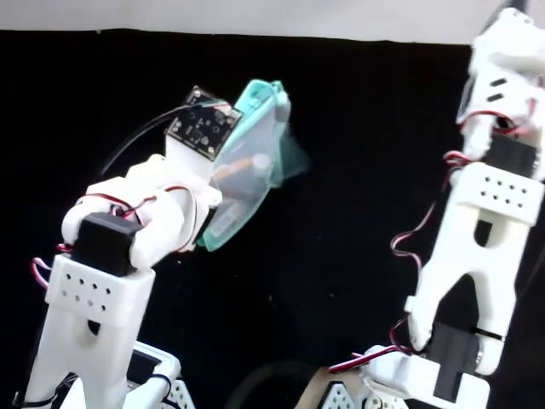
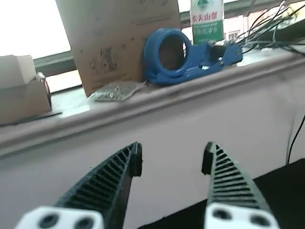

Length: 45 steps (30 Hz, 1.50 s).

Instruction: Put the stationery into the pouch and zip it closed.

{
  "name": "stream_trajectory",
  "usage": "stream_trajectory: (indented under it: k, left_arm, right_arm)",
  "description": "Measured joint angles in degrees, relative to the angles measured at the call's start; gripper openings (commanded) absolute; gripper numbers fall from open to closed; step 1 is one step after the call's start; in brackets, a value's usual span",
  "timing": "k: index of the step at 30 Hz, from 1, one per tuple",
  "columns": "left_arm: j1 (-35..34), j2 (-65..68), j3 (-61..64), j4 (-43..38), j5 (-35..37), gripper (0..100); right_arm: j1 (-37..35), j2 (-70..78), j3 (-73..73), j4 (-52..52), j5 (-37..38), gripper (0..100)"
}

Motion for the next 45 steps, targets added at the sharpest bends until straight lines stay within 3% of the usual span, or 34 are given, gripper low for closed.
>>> stream_trajectory:
  k: [6, 17, 28, 34, 38, 45]
  left_arm:
    - [-0.4, 0.6, -3.5, 0.4, 0.1, 1]
    - [-10.8, 1.1, -11.5, 1.1, -1.3, 1]
    - [-11.3, 1.1, -16.0, 2.4, -3.7, 1]
    - [-16.8, 1.1, -16.0, 2.4, -5.5, 1]
    - [-20.7, 1.1, -16.0, 2.4, -6.9, 1]
    - [-22.4, 1.1, -16.0, 2.4, -9.0, 1]
  right_arm:
    - [-0.4, 0.0, -1.0, 6.7, 0.0, 23.5]
    - [-9.5, 0.0, -8.5, 34.2, 6.2, 23.5]
    - [-17.4, 0.0, -14.6, 60.1, 6.9, 23.5]
    - [-23.7, 0.0, -16.3, 72.3, 8.2, 23.5]
    - [-28.2, 0.0, -16.3, 77.2, 12.9, 23.5]
    - [-33.8, -0.1, -16.3, 82.6, 14.0, 23.5]
